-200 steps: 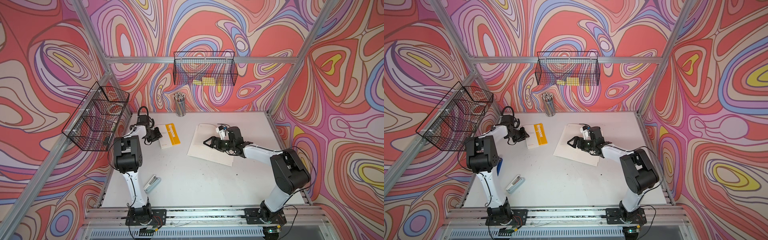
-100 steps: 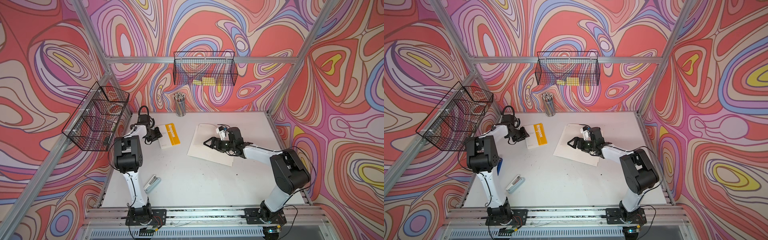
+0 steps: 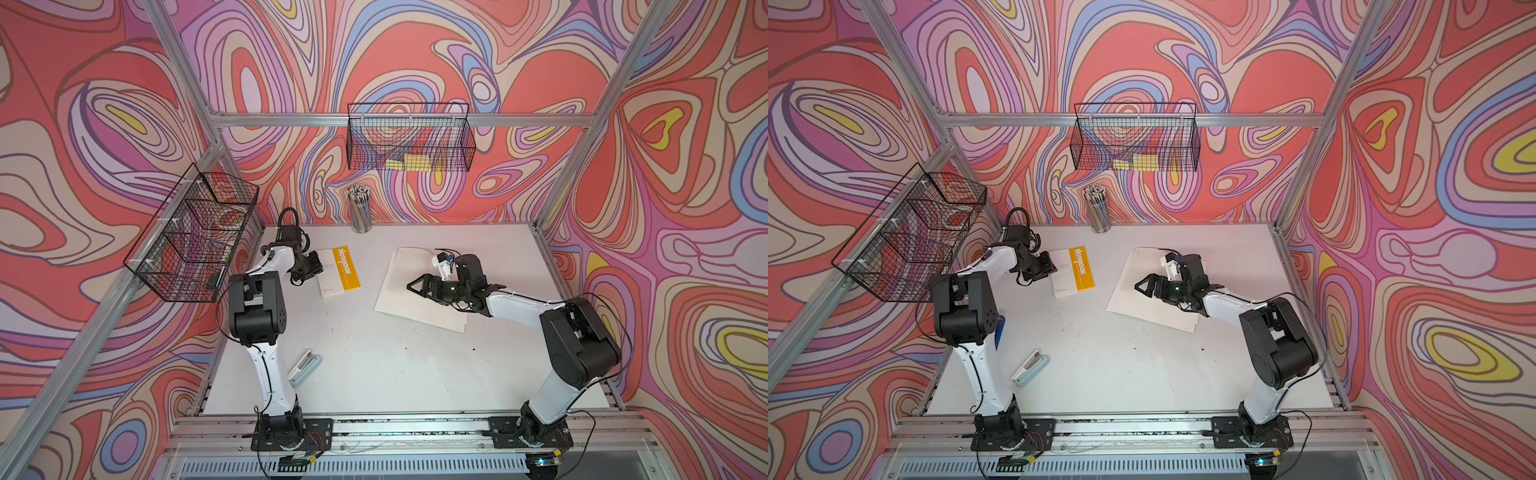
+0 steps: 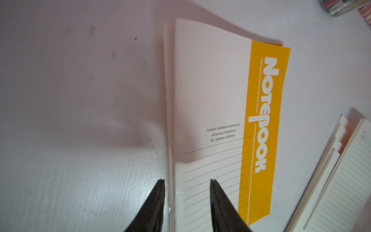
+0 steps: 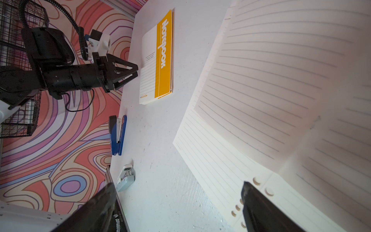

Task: Close the notebook
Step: Place the notebook at the notebook, then close the notebook.

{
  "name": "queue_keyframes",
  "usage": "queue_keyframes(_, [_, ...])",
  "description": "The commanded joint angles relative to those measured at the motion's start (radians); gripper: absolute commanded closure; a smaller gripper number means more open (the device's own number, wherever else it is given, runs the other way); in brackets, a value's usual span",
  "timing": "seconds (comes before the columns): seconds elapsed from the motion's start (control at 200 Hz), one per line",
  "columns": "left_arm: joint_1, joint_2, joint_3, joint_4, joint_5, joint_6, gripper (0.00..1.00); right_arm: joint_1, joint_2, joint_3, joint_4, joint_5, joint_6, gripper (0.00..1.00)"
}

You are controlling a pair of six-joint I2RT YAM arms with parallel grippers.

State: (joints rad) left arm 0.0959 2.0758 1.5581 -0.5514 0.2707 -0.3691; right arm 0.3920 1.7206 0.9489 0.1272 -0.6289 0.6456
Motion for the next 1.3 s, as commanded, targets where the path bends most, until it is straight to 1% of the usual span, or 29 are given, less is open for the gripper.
queue_keyframes(0.0, [-0.005,-0.048,0.005,-0.082,-0.112,0.002,0.58,-0.002,-0.016,0.003,0.013,-0.008,-0.001,0.02])
queue_keyframes(0.1, [-0.005,-0.121,-0.05,-0.057,-0.157,-0.028,0.58,-0.002,-0.02,0.012,0.001,-0.008,-0.004,0.02])
queue_keyframes(0.165, [-0.008,-0.192,-0.118,-0.002,-0.147,-0.058,0.58,-0.002,-0.019,0.019,-0.004,-0.009,-0.005,0.02])
queue_keyframes(0.24, [-0.02,-0.291,-0.197,0.067,-0.107,-0.084,0.57,-0.002,-0.016,0.025,-0.005,-0.009,-0.001,0.02])
queue_keyframes(0.28, [-0.03,-0.342,-0.235,0.102,-0.068,-0.094,0.57,-0.002,-0.013,0.028,-0.002,-0.012,0.001,0.02])
queue_keyframes(0.361, [-0.055,-0.428,-0.302,0.168,0.05,-0.098,0.58,-0.003,-0.002,0.03,0.014,-0.02,0.015,0.02])
queue_keyframes(0.476, [-0.113,-0.512,-0.359,0.21,0.209,-0.094,0.58,-0.002,0.004,0.035,0.018,-0.026,0.023,0.02])
queue_keyframes(0.591, [-0.181,-0.586,-0.423,0.248,0.296,-0.121,0.58,-0.002,-0.01,0.043,-0.004,-0.019,0.011,0.02])
queue_keyframes(0.726, [-0.265,-0.673,-0.496,0.281,0.27,-0.19,0.57,-0.004,-0.03,0.06,-0.047,-0.02,-0.014,0.02])
queue_keyframes(0.831, [-0.331,-0.722,-0.575,0.403,0.27,-0.289,0.57,-0.021,-0.053,0.071,-0.091,-0.026,-0.044,0.02])
queue_keyframes(0.896, [-0.37,-0.736,-0.63,0.474,0.263,-0.344,0.57,-0.05,-0.072,0.068,-0.107,-0.035,-0.054,0.02])
queue_keyframes(1.072, [-0.473,-0.713,-0.741,0.664,0.229,-0.475,0.57,-0.148,-0.121,0.047,-0.147,-0.054,-0.089,0.02])
queue_keyframes(1.207, [-0.551,-0.674,-0.834,0.93,0.17,-0.615,0.57,-0.211,-0.146,0.022,-0.169,-0.062,-0.115,0.02])
queue_keyframes(1.297, [-0.604,-0.628,-0.856,1.05,0.116,-0.671,0.57,-0.248,-0.15,0.005,-0.169,-0.07,-0.125,0.01])
